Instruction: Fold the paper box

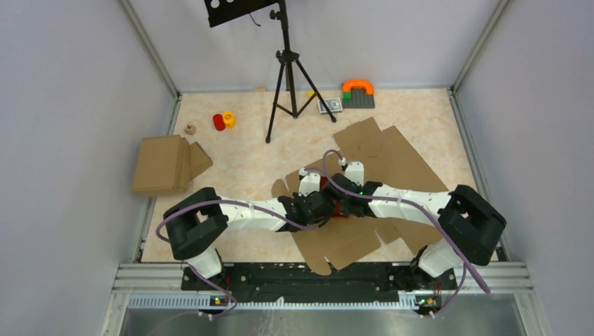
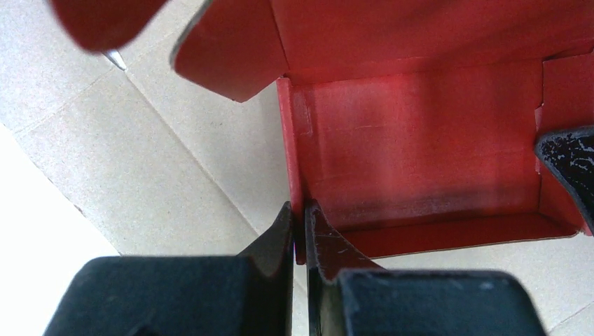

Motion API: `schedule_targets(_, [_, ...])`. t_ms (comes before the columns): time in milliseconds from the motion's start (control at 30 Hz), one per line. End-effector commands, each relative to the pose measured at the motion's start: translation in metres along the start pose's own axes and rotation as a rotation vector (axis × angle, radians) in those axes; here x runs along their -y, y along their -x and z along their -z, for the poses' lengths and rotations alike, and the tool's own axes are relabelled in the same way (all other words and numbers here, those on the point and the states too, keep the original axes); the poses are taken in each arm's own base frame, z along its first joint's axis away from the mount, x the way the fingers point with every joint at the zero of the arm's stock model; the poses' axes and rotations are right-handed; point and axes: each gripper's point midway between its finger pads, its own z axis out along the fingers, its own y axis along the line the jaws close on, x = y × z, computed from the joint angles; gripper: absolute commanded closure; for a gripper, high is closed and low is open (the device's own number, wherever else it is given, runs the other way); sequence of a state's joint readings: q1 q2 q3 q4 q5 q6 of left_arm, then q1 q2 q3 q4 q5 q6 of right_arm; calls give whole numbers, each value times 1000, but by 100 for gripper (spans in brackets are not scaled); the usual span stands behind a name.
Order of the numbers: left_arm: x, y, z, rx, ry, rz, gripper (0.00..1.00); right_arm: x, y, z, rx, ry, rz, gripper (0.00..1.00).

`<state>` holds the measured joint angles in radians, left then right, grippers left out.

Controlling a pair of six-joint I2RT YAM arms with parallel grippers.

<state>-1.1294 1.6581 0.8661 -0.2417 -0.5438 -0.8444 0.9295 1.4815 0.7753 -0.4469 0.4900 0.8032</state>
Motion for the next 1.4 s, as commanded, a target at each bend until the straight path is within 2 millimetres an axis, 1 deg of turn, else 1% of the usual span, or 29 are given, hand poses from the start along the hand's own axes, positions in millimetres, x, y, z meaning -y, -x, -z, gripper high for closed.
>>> schedule_targets(0, [-4, -5, 3, -22, 39, -44, 100, 30, -11, 1, -16, -181, 153, 95])
schedule_targets(67, [-6, -4, 3, -19, 53, -51, 100, 23, -9, 3, -7, -135, 133, 82])
schedule_targets(100, [-7, -4, 3, -18, 56, -54, 100, 17, -7, 5, 5, -97, 116, 78])
schedule_targets(133, [-8, -4, 3, -17, 61, -55, 100, 13, -3, 9, 23, -57, 96, 72])
schedule_targets(233, [-11, -4, 3, -15, 69, -56, 100, -3, 13, 27, 86, 79, 33, 62])
schedule_targets(367, [-9, -5, 3, -24, 66, -59, 100, -17, 32, 55, 167, 241, -23, 50])
schedule_targets(467, [-8, -1, 5, -21, 68, -63, 100, -19, 38, 72, 202, 320, -33, 40])
schedule_targets(533, [-8, 1, 7, -19, 67, -83, 99, -15, 41, 83, 232, 359, -33, 33])
schedule_targets(567, [-7, 3, 9, -19, 60, -96, 96, -11, 42, 86, 248, 364, -36, 30])
schedule_targets(600, [-6, 4, 10, -23, 52, -114, 91, -7, 44, 89, 269, 363, -41, 27])
schedule_targets(667, [-5, 7, 15, -26, 36, -137, 78, 3, 50, 96, 314, 367, -42, 25])
schedule_targets(767, [-6, 14, 24, -12, 18, -146, 60, 9, 56, 106, 368, 395, -16, 22])
schedule_targets(833, [-6, 20, 32, -3, 1, -149, 52, 11, 62, 112, 393, 412, 15, 20])
schedule_targets(900, [-8, 26, 42, 1, -9, -153, 45, 15, 67, 113, 393, 393, 42, 20])
schedule_targets(967, [-11, 31, 52, 2, -22, -164, 38, 19, 71, 113, 380, 368, 62, 23])
schedule_targets(1033, [-16, 37, 62, 8, -51, -176, 29, 18, 74, 111, 363, 367, 90, 25])
schedule_targets(1100, [-18, 44, 72, 15, -119, -197, 20, 14, 80, 112, 349, 382, 112, 27])
schedule_targets(1133, [-16, 49, 81, 18, -177, -200, 17, 11, 82, 113, 339, 395, 127, 27])
schedule_targets(1200, [-23, 58, 88, 26, -221, -195, 13, 5, 83, 115, 303, 420, 168, 26])
schedule_targets(1300, [-36, 72, 88, 29, -273, -193, 11, 3, 86, 116, 247, 401, 232, 24])
schedule_targets(1367, [-37, 79, 87, 27, -321, -224, 12, -1, 87, 115, 209, 402, 271, 25])
